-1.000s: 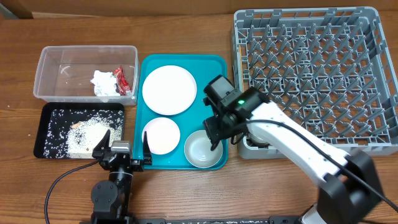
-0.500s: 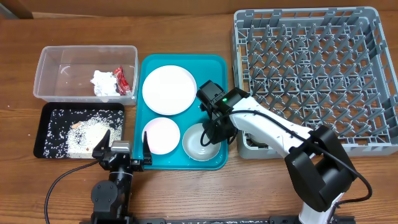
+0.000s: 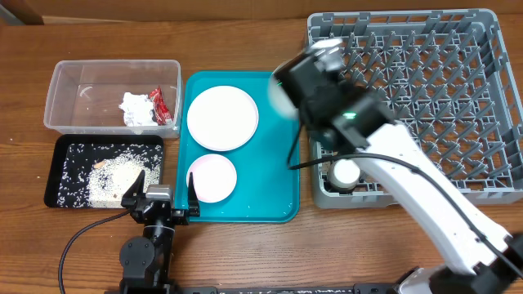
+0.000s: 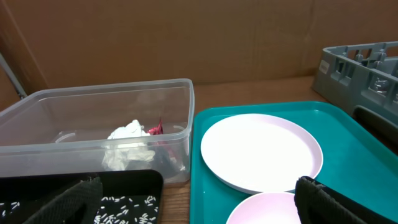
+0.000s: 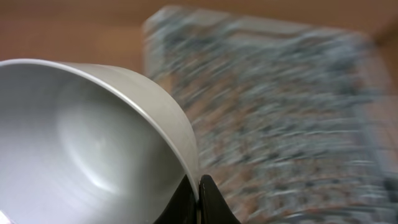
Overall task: Sort waste into correct bins and load items into the dishwasher
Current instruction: 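Grasp the pink bowl rim with the right gripper, then place the pink bowl on its side in the rack with the right gripper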
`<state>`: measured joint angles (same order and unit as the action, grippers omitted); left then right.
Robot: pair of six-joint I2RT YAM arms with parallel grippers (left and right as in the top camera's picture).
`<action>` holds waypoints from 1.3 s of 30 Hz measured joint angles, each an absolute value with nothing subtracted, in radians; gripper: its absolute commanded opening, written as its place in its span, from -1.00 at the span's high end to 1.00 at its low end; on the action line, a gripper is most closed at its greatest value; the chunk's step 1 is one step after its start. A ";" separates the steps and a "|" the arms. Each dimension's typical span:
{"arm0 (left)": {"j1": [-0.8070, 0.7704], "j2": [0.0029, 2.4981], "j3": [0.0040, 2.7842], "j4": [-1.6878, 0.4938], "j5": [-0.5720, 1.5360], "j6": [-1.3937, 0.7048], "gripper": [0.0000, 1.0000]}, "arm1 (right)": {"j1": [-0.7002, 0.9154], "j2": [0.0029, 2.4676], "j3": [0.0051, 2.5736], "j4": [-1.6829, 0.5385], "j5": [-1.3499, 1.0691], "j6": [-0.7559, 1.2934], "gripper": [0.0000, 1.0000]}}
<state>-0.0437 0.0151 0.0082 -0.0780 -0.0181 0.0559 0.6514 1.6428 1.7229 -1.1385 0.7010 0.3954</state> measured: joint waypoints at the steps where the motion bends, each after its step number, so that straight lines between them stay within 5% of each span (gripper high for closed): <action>1: -0.044 0.015 0.008 -0.078 -0.018 0.056 -0.99 | 0.634 1.634 1.723 -1.135 0.759 0.405 0.92; 13: -0.044 0.015 0.008 -0.078 -0.018 0.056 -1.00 | 0.431 1.852 1.706 -1.222 1.114 0.451 0.92; 39: -0.044 0.015 0.008 -0.078 -0.018 0.056 -1.00 | 0.608 2.012 1.699 -1.412 1.013 0.650 0.92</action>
<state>-0.0437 0.0151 0.0082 -0.0780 -0.0181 0.0559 0.6083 2.0125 1.6989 -1.4117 1.0134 0.6502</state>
